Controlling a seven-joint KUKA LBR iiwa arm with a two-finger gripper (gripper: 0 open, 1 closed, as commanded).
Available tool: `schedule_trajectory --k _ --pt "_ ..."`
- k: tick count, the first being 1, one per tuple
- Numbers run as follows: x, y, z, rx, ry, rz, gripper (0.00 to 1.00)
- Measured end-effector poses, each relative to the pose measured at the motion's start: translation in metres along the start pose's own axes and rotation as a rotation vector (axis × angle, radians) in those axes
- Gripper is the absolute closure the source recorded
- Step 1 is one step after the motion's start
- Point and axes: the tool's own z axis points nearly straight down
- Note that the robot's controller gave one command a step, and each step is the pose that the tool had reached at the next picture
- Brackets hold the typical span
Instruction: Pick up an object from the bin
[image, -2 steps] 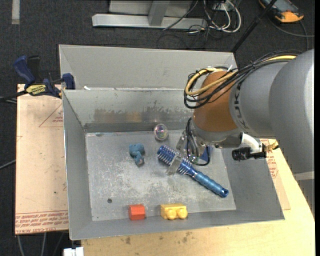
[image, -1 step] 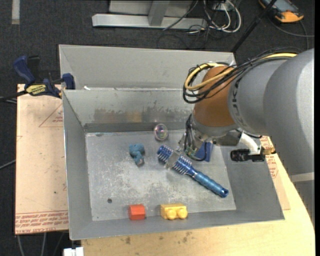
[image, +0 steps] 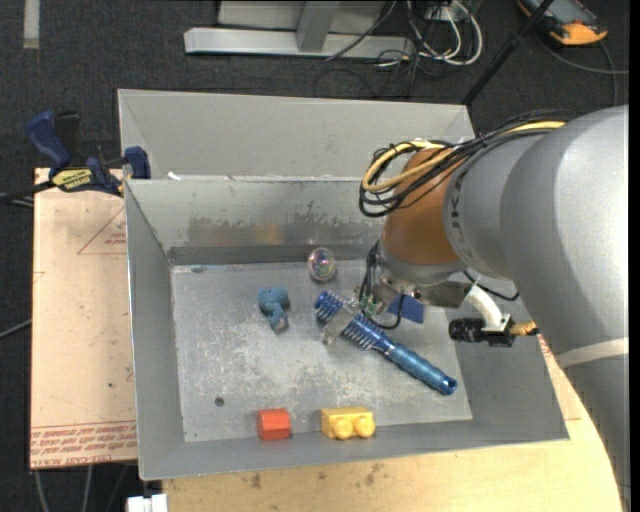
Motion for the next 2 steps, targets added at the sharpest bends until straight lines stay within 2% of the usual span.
schedule_trajectory --k 1,2 --pt "0.0 0.0006 -0.0003 0.0 -0.001 -0.003 0.0" --pt "0.0005 0.0003 0.0007 0.001 0.0 -0.004 1.0"
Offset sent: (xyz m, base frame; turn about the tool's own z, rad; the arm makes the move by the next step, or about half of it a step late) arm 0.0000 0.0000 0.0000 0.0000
